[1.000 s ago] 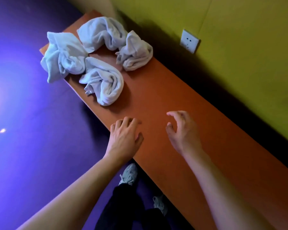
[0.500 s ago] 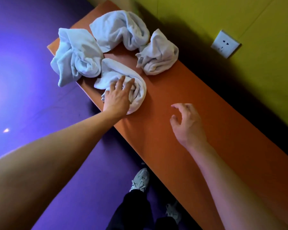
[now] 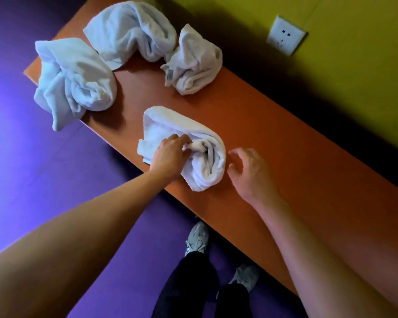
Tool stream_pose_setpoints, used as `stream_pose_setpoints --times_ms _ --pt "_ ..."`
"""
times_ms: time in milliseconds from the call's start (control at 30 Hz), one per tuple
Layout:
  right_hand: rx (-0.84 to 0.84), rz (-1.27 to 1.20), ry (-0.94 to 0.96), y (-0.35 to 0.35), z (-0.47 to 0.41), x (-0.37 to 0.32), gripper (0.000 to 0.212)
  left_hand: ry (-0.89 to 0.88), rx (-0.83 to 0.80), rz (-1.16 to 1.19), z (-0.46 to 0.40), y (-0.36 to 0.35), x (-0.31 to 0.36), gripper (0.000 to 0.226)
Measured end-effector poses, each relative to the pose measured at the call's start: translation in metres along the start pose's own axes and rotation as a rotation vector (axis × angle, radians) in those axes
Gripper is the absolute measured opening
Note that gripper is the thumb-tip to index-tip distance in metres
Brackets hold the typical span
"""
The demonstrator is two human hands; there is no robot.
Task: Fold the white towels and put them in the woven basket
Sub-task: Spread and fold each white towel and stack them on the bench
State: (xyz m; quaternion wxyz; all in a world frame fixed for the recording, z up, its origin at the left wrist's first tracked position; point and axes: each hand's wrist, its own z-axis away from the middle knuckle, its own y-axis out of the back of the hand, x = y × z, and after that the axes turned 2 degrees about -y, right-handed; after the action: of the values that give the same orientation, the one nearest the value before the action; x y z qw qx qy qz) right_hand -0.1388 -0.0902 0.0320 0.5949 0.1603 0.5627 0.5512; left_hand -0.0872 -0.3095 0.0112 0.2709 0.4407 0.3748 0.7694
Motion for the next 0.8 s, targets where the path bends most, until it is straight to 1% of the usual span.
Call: stream_pose_setpoints --times_ms 133,200,300,367,467,567,633,700,733,767,800 --pt "-0.092 -0.026 -0.024 0.007 0.027 0.020 0.036 -0.042 -0.062 0.118 0.039 -0.037 0.038 0.016" --pt "-0.096 0.000 -0.051 0.009 0.040 0.034 0.040 -0.048 -0.072 0.171 0.056 -0.048 0.058 0.016" --pt "-0.105 0.058 -0.120 0.013 0.060 0.056 0.054 -0.078 -0.105 0.205 0.076 -0.057 0.084 0.020" --pt "-0.084 0.083 -0.143 0.016 0.074 0.067 0.057 -0.110 -0.156 0.248 0.088 -0.059 0.100 0.023" --pt "0.007 0.059 -0.149 0.023 0.095 0.080 0.047 -0.160 -0.207 0.245 0.103 -0.057 0.122 0.024" --pt "0.085 -0.048 -0.155 0.031 0.114 0.094 0.029 -0.288 -0.155 0.174 0.117 -0.052 0.141 0.034" --pt "0.163 -0.140 -0.176 0.040 0.126 0.100 0.018 -0.285 -0.162 0.195 0.124 -0.048 0.152 0.031" --pt "0.261 -0.158 -0.201 0.054 0.138 0.106 0.016 -0.243 -0.201 0.226 0.132 -0.043 0.164 0.030" --pt "0.282 -0.176 -0.202 0.061 0.144 0.109 0.016 -0.240 -0.206 0.220 0.137 -0.040 0.169 0.030" --pt "0.261 -0.247 -0.202 0.068 0.151 0.112 0.019 -0.243 -0.209 0.216 0.142 -0.038 0.175 0.030" --pt "0.201 -0.372 -0.207 0.074 0.157 0.113 0.020 -0.243 -0.208 0.222 0.146 -0.035 0.182 0.031"
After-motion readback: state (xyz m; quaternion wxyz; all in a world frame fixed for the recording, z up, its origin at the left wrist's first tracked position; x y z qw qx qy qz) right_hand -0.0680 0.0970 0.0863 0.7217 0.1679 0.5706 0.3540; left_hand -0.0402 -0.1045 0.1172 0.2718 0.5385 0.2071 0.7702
